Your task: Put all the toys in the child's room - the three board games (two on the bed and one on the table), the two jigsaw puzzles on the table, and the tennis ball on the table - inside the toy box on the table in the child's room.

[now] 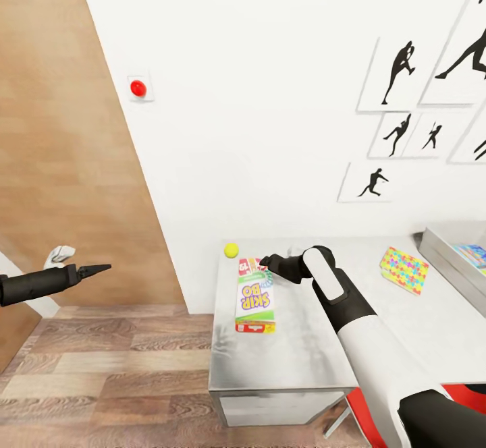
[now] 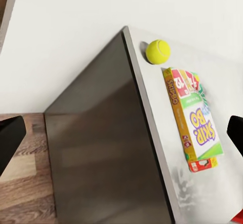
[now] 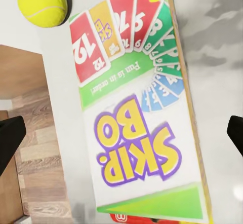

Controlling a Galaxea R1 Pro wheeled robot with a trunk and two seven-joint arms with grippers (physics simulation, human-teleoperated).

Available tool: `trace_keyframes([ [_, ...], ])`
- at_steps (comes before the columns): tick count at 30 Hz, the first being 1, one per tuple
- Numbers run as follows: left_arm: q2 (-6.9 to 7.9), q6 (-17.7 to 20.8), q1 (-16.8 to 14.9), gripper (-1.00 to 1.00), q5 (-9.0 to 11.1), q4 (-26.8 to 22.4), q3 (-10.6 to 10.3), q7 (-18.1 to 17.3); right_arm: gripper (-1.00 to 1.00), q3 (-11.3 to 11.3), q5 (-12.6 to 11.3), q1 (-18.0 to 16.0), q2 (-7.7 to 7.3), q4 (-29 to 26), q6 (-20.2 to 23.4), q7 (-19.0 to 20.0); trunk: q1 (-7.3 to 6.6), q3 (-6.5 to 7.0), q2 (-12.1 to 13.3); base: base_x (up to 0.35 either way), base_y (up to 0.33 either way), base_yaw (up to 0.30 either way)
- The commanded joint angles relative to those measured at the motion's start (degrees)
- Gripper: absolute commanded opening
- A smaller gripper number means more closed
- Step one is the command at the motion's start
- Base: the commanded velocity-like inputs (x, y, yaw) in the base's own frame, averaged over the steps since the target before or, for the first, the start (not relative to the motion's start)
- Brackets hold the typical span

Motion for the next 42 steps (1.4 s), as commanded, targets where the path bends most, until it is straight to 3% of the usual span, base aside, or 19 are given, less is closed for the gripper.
trace_keyframes([
  [1, 0.01, 0.3, -0.1, 1.00, 0.1, 0.0, 0.0, -0.1, 1.00, 0.1, -0.6, 0.0, -0.01, -0.1, -0.1, -0.6, 0.03, -0.21, -0.1, 0.000, 0.000, 0.000],
  [42, 0.06, 0.3, -0.1, 1.00, 0.0, 0.0, 0.0, 0.4, 1.00, 0.1, -0.6, 0.0, 0.01, -0.1, -1.5, -0.6, 0.03, -4.04, -0.1, 0.000, 0.000, 0.000],
])
